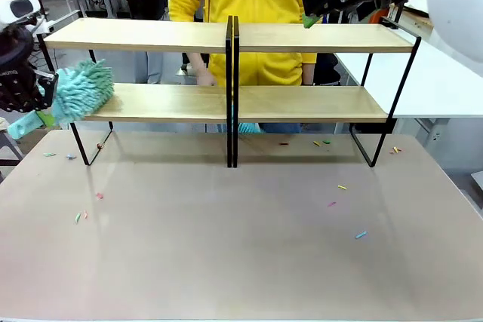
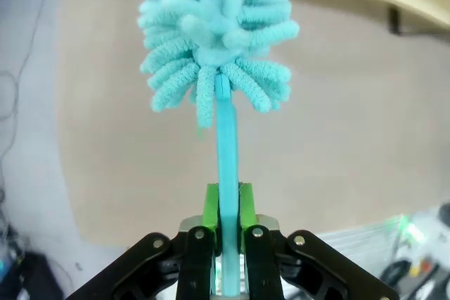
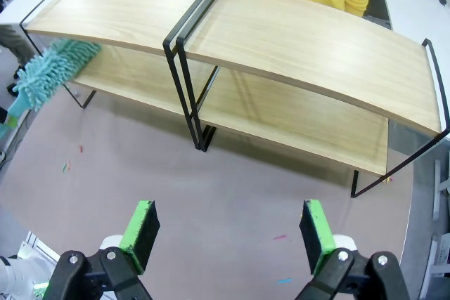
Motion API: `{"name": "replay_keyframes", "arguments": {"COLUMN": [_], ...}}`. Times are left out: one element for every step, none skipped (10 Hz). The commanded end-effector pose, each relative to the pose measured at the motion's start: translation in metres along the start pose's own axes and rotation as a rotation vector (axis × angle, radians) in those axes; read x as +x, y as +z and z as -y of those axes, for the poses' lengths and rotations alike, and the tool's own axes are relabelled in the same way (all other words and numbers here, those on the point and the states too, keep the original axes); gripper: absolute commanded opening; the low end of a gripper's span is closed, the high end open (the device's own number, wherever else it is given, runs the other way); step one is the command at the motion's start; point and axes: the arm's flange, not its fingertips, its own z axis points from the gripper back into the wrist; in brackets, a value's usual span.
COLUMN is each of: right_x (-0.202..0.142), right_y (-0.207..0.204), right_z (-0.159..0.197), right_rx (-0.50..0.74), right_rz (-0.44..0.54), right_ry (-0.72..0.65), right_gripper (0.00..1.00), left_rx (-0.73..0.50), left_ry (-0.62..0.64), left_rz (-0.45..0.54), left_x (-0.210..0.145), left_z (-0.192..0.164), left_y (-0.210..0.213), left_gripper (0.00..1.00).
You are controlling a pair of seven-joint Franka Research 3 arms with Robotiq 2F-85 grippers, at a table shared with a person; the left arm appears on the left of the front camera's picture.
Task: Clean the shelves.
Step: Clean another randomly selected level of the Shelf with the Duster.
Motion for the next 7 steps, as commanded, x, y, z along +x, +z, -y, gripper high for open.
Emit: {"name": "replay_keyframes", "arguments": {"right_x": [0.001, 0.001, 0.001, 0.001, 0.001, 0.001, 0.001], "right_y": [0.0, 0.0, 0.0, 0.0, 0.0, 0.0, 0.0], "right_z": [0.001, 0.001, 0.001, 0.001, 0.001, 0.001, 0.001], "right_rx": [-0.006, -0.006, -0.006, -0.006, -0.006, -0.006, -0.006], "right_rz": [0.005, 0.005, 0.005, 0.005, 0.005, 0.005, 0.005], "right_ry": [-0.003, -0.003, -0.003, -0.003, -0.003, -0.003, -0.003], "right_gripper": [1.0, 1.0, 1.0, 1.0, 1.0, 1.0, 1.0], "left_rx": [-0.203, -0.293, -0.384, -0.449, -0.514, -0.585, -0.646], "left_ry": [-0.261, -0.391, -0.56, -0.712, -0.83, -0.874, -0.813], "left_rz": [-0.118, -0.199, -0.3, -0.376, -0.402, -0.329, -0.146], "left_x": [-0.011, -0.017, -0.024, -0.033, -0.043, -0.051, -0.06], "left_z": [-0.014, -0.022, -0.035, -0.05, -0.073, -0.096, -0.127], "left_y": [0.016, 0.024, 0.037, 0.05, 0.068, 0.089, 0.113], "left_gripper": [0.13, 0.13, 0.13, 0.13, 0.13, 0.13, 0.13]}}
